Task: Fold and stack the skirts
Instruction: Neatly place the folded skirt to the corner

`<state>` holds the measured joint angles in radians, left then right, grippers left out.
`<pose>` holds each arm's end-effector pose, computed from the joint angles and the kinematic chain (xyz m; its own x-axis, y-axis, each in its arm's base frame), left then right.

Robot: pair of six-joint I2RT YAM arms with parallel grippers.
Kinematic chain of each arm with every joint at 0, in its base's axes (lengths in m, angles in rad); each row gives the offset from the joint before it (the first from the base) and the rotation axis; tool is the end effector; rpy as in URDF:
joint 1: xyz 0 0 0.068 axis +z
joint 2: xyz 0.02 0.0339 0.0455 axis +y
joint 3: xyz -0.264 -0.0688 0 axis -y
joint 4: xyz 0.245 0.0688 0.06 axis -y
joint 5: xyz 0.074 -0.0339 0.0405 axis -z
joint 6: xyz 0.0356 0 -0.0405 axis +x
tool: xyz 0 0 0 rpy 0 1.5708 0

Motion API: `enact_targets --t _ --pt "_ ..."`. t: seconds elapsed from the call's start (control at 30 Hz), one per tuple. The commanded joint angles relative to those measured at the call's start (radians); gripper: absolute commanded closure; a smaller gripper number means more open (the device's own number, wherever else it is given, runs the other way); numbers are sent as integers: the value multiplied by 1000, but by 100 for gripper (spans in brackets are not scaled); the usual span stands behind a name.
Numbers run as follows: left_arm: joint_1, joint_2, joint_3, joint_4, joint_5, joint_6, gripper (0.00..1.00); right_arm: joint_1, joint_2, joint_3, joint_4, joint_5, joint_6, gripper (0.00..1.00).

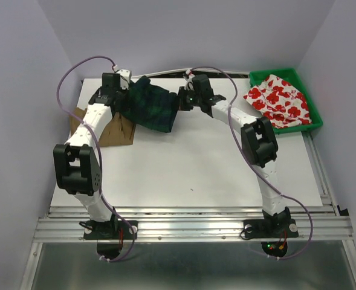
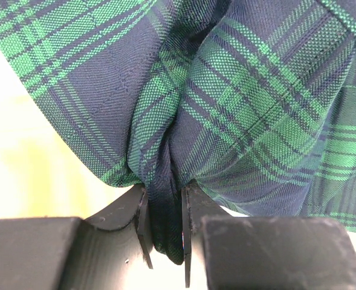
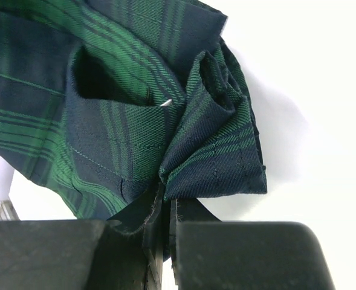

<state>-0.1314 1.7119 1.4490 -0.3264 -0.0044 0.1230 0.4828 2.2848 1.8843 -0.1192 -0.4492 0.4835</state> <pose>0.3970 -0.0523 0.3082 -0.5312 0.1940 -0.8247 0.1940 0.9754 0.1044 0.4657 0.2616 0.2201 -0.7390 0.0854 -0.6682 -0.4613 0.6586 0.5944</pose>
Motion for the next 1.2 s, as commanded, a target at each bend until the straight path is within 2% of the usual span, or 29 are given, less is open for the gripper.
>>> enact_targets --t 0.0,0.2,0.3,0.53,0.77,0.9,0.93,1.0,1.03,1.07,1.1,1.13,1.17 --pt "48 -106 80 15 -26 38 100 56 48 178 98 -14 20 99" --pt "157 -167 19 7 -16 46 100 134 148 347 107 -46 18 99" --pt "208 -218 -54 24 -16 46 100 175 235 504 73 -43 9 99" --pt "328 -273 -223 147 -22 104 100 231 392 585 285 29 69 99" --pt "400 -200 -354 299 -42 176 100 269 567 705 437 127 76 99" --pt "434 -109 -346 268 -39 181 100 269 588 670 489 178 63 99" --pt "437 -98 -349 270 -42 184 100 269 579 656 492 181 64 96" --pt "443 -80 -343 277 -61 196 100 269 564 629 490 179 72 81" --pt "447 -63 -329 277 -66 196 93 269 555 613 489 176 75 73" --pt "452 -55 -317 274 -72 195 89 269 536 593 484 167 73 58" --pt "463 -49 -302 250 -72 190 84 269 524 582 478 167 67 51" --pt "470 -41 -273 233 -68 184 75 269 507 569 468 162 52 42" --pt "477 -43 -260 218 -66 181 69 269 487 552 461 162 46 38"
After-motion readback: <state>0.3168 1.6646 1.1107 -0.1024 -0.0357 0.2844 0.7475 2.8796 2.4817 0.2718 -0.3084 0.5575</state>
